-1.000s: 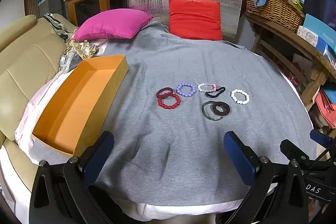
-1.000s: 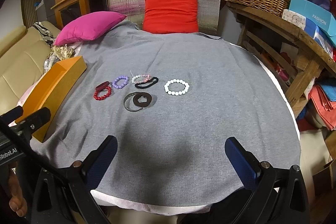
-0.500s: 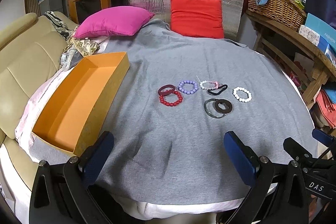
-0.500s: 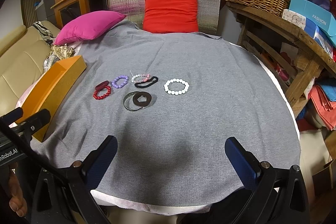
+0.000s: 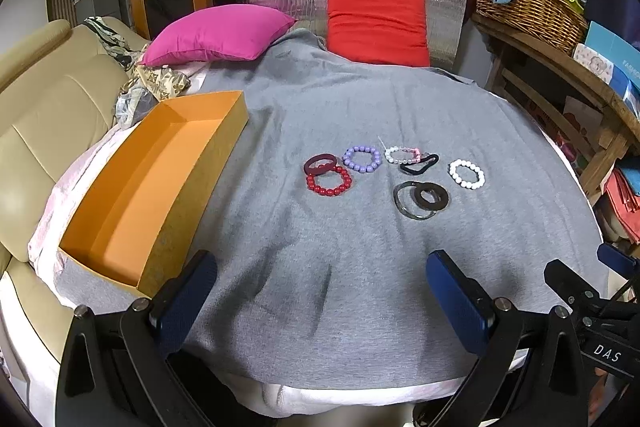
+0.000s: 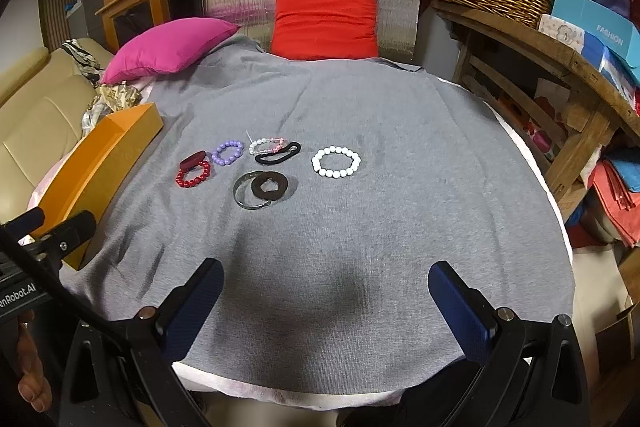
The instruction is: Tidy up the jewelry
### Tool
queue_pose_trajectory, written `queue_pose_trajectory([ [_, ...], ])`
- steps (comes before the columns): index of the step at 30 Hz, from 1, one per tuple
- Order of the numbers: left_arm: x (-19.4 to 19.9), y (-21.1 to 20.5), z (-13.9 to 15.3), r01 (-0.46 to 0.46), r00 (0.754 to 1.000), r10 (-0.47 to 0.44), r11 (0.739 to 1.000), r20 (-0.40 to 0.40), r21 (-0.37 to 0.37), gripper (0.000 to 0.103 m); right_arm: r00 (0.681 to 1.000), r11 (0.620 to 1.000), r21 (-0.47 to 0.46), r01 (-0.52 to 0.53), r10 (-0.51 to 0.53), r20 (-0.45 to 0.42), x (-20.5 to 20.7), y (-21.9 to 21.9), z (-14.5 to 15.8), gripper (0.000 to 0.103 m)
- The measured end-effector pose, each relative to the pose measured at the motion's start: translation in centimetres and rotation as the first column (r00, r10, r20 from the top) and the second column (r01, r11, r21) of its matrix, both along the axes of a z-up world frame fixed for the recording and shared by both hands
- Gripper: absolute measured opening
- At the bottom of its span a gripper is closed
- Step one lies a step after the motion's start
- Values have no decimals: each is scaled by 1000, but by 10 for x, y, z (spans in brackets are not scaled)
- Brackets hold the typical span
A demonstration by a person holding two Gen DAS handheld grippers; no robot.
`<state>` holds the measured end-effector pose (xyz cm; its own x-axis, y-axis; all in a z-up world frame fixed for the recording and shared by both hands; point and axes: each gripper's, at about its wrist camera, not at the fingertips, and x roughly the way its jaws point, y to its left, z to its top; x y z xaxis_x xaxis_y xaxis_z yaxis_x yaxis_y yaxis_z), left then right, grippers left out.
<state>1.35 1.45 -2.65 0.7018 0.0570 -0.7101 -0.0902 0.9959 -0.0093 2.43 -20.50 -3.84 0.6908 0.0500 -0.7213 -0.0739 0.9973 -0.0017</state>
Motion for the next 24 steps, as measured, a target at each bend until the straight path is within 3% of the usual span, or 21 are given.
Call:
queue_pose_trajectory([
  [18, 19, 14, -23, -37, 997, 37, 999, -64, -1, 103, 999, 999, 29, 12, -11, -35, 13, -10, -15, 103],
  [24, 34, 32, -41, -91, 990, 89, 996, -109, -15, 103, 995, 989, 143, 34, -21, -96, 45, -33, -27, 103],
])
